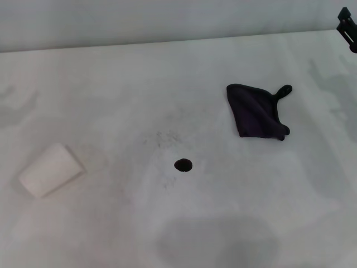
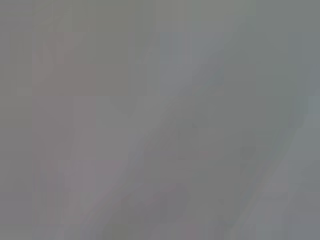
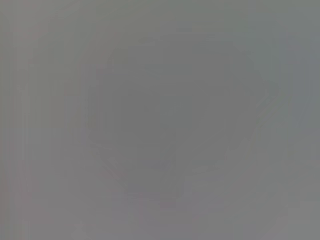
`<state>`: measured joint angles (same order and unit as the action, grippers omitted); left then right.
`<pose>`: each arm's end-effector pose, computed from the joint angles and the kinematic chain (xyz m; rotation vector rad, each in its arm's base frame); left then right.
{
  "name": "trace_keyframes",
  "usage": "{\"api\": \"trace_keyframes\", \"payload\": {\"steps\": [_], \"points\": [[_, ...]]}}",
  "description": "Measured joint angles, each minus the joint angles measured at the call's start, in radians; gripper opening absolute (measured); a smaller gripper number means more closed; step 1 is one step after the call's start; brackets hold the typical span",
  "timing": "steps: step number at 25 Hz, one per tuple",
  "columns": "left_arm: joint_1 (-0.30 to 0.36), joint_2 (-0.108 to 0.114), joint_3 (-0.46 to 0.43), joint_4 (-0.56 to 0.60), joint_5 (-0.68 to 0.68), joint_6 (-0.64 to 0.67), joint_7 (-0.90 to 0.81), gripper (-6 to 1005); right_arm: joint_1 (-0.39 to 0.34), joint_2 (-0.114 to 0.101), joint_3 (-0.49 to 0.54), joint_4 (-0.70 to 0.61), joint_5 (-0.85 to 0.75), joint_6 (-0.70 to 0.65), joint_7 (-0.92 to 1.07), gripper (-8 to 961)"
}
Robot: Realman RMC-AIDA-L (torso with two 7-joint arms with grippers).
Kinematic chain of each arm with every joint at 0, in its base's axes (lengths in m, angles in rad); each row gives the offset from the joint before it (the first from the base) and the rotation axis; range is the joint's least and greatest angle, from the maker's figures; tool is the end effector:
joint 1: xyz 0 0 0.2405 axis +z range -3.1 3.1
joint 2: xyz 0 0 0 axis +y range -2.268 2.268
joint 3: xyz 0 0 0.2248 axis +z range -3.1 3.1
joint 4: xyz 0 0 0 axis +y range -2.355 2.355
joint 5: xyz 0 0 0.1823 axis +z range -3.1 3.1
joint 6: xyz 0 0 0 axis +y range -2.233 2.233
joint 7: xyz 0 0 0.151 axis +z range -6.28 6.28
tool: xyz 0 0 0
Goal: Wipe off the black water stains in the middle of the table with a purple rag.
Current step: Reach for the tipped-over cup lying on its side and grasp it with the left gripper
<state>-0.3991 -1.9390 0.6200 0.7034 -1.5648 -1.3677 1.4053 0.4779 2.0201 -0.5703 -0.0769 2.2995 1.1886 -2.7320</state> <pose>-0.2640 0.3283 0.1248 -2.0300 -1.0232 -1.0307 0.3106 0.3277 0.0762 -1.5021 0.5712 0.7317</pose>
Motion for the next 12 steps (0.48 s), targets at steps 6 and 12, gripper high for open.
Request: {"api": "trace_keyframes", "payload": {"steps": [6,12], "points": [[-0.054,0.084,0.0,0.247,0.327,-0.186,-0.372,877,0.014,0.002,-0.001,0.004,0.0,-0.011,0.0,873],[-0.191,0.139,0.001,0.356,0.647,-0.405,-0.536,877,0.022,0.002,0.0,0.005,0.0,-0.012,0.001,873]]}}
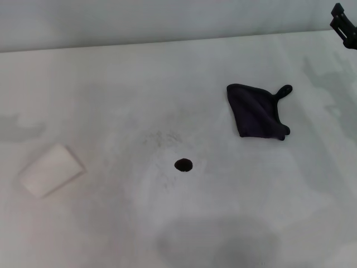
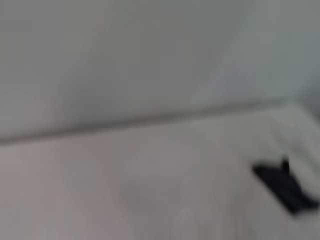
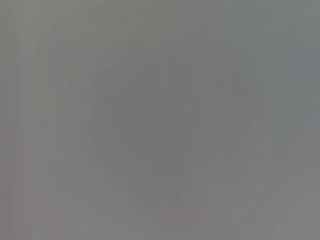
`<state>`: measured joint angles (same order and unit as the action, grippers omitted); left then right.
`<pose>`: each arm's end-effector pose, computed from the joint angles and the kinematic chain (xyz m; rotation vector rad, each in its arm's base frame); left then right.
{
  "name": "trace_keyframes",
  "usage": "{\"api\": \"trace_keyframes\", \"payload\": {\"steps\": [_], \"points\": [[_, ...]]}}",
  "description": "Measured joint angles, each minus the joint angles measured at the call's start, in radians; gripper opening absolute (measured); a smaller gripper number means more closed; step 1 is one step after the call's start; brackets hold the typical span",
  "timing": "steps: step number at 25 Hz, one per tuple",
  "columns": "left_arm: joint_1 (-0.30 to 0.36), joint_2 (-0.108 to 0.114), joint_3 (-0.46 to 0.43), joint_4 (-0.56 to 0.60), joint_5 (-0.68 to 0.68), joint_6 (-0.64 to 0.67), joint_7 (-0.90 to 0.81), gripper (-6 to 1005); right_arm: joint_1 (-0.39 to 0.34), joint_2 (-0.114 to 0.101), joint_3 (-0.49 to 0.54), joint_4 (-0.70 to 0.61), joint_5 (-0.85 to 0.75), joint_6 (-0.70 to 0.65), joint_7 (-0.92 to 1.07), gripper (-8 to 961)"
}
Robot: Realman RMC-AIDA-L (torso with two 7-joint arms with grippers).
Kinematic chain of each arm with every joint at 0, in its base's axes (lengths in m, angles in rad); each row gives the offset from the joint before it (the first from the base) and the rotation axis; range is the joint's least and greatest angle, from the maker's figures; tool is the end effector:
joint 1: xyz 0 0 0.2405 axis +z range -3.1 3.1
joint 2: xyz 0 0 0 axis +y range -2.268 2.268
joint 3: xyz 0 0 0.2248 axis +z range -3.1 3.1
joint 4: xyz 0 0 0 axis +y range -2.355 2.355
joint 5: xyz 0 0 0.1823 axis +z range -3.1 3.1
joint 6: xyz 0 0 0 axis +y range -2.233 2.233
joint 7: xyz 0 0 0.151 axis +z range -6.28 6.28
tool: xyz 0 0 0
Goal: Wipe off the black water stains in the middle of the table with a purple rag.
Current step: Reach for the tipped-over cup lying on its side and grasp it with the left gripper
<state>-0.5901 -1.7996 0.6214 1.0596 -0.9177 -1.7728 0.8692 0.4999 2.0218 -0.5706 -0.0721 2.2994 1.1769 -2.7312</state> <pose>-0.2244 0.3273 0.1584 -2.4419 -1.2544 -0.3005 0.3050 0.3340 0.0737 -1.5124 0.5721 0.7409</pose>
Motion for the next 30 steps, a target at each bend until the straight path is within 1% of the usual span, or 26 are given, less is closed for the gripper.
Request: {"api": "trace_keyframes", "payload": {"steps": [2,4,6,8,9,11,14,16,19,21,25,30], "points": [[-0.046,0.003,0.014,0.005,0.09,-0.052,-0.003,877,0.002,0.0,0.0,0.0,0.0,0.0,0.001,872],[-0.077,0.002,0.045,0.007,0.153,-0.073,-0.002,877,0.003,0.0,0.0,-0.002,0.0,0.0,0.001,872],[-0.114,-0.003,0.117,0.015,0.23,-0.081,-0.001,877,0.003,0.0,0.001,-0.002,0.0,0.0,0.001,872],[-0.135,-0.011,0.186,0.025,0.272,-0.08,-0.002,877,0.003,0.0,0.001,-0.001,0.005,0.0,0.001,872],[-0.146,-0.018,0.228,0.029,0.296,-0.079,-0.003,877,0.003,0.0,0.001,-0.001,0.009,0.0,0.001,872],[-0.163,-0.038,0.275,0.036,0.333,-0.069,-0.003,876,0.001,0.0,0.002,0.0,0.014,0.0,0.001,872],[-0.176,-0.087,0.326,0.065,0.405,-0.037,0.026,876,-0.004,0.0,0.002,0.002,0.023,0.0,0.001,872],[-0.177,-0.124,0.348,0.094,0.438,-0.024,0.058,876,-0.006,0.0,0.002,0.003,0.025,0.0,0.001,872],[-0.178,-0.173,0.378,0.118,0.473,-0.007,0.095,876,-0.006,-0.001,0.002,0.004,0.025,0.0,0.001,872],[-0.179,-0.196,0.4,0.117,0.494,0.017,0.103,876,-0.006,-0.001,0.002,0.004,0.026,-0.001,0.001,872],[-0.178,-0.218,0.443,0.105,0.507,0.035,0.103,876,-0.006,-0.001,0.001,0.005,0.026,-0.003,0.001,872],[-0.177,-0.242,0.453,0.093,0.517,0.049,0.099,876,-0.006,-0.002,0.001,0.005,0.026,-0.003,0.001,872]]}}
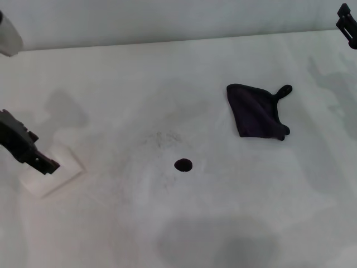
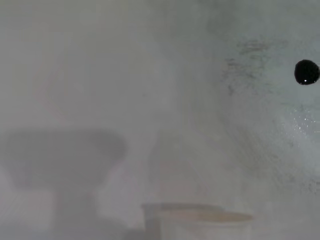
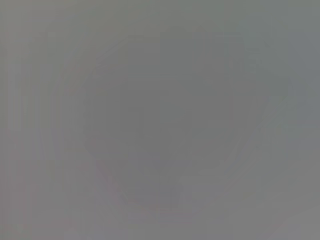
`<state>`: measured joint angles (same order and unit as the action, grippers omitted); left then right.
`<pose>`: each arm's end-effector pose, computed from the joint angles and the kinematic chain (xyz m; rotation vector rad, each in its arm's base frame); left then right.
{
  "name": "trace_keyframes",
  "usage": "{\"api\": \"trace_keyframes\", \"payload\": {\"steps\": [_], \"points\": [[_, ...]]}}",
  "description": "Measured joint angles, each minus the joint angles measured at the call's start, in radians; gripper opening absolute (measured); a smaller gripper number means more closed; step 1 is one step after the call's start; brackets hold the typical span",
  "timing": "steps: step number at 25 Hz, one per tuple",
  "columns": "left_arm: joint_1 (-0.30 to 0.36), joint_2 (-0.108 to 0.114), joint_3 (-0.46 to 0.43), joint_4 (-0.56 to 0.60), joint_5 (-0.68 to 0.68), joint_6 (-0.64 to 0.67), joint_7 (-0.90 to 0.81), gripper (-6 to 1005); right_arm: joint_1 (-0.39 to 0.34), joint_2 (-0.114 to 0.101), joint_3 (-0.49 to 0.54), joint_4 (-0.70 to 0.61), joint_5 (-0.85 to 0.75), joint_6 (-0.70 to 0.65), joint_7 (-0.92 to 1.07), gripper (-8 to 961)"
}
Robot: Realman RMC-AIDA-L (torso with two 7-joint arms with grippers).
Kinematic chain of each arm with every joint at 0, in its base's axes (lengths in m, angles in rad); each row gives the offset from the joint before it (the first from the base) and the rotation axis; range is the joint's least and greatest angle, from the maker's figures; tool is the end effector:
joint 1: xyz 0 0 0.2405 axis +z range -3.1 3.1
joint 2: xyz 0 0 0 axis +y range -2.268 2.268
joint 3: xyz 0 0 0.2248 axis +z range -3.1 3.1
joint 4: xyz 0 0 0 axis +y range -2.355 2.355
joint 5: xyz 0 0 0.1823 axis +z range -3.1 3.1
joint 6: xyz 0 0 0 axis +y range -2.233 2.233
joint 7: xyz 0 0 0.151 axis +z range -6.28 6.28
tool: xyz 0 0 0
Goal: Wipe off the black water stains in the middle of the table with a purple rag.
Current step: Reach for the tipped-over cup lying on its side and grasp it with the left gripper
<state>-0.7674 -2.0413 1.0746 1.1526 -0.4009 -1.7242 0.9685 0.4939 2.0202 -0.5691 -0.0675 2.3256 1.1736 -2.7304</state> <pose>-0.1894 0.3309 0.0448 -2.7238 -0.7525 0.6693 0.3097 0.3320 0.0766 -1.4824 0.5909 0.7395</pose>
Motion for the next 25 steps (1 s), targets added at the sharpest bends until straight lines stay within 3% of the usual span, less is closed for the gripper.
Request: {"api": "trace_keyframes", "payload": {"steps": [25], "points": [[0.015,-0.025,0.01,-0.185,0.069,0.208,-0.003,876,0.009,-0.002,0.0,-0.009,0.0,-0.022,0.0,872]]}}
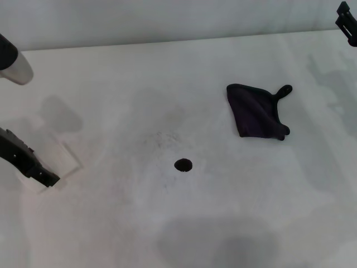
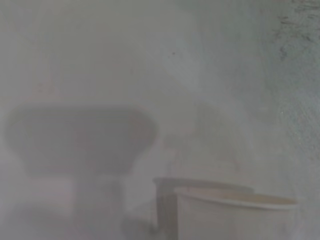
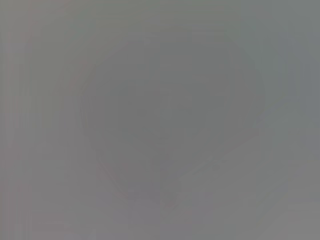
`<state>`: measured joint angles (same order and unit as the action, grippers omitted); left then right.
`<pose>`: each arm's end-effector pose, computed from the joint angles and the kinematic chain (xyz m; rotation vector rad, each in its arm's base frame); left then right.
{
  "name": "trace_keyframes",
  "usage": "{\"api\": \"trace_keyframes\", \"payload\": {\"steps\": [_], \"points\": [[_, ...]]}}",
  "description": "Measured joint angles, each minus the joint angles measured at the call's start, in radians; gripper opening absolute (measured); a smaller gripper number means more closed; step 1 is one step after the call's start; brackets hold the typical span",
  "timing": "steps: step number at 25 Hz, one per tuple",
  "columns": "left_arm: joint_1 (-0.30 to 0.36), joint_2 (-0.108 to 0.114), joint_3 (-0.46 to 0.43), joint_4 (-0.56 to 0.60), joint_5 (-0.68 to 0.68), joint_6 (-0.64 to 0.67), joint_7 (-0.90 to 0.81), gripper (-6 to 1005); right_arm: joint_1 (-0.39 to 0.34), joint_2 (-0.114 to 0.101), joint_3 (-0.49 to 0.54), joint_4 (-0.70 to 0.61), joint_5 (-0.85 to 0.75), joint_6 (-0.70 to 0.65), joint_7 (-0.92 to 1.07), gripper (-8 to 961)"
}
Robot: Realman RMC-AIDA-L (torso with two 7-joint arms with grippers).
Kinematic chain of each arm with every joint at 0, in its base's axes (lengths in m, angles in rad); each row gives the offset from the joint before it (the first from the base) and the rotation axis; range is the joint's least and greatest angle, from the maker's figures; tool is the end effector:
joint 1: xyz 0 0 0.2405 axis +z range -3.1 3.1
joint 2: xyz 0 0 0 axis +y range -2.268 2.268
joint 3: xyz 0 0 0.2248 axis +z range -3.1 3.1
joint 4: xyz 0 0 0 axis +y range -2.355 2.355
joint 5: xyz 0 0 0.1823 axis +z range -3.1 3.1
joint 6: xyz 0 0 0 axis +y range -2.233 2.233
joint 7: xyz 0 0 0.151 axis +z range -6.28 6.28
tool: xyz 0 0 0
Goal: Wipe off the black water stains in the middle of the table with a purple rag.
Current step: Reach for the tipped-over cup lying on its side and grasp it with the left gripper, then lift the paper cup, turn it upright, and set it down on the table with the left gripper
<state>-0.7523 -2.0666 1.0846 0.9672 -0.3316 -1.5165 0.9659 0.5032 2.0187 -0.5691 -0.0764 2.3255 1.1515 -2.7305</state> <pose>-0.2249 0.3338 0.0193 -2.6446 -0.8322 0.7151 0.3091 0.3362 0.0779 -1.4850 0.5912 0.7281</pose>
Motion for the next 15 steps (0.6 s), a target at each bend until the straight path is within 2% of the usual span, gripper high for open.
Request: {"api": "trace_keyframes", "payload": {"steps": [11,15], "points": [[0.003,-0.003,0.0,-0.022,-0.012,0.024,0.006,850,-0.001,0.0,0.0,0.001,0.0,0.0,0.0,872],[0.004,-0.004,0.0,-0.025,-0.011,0.037,0.005,762,-0.002,0.001,0.0,0.003,0.0,0.0,0.0,872]]}}
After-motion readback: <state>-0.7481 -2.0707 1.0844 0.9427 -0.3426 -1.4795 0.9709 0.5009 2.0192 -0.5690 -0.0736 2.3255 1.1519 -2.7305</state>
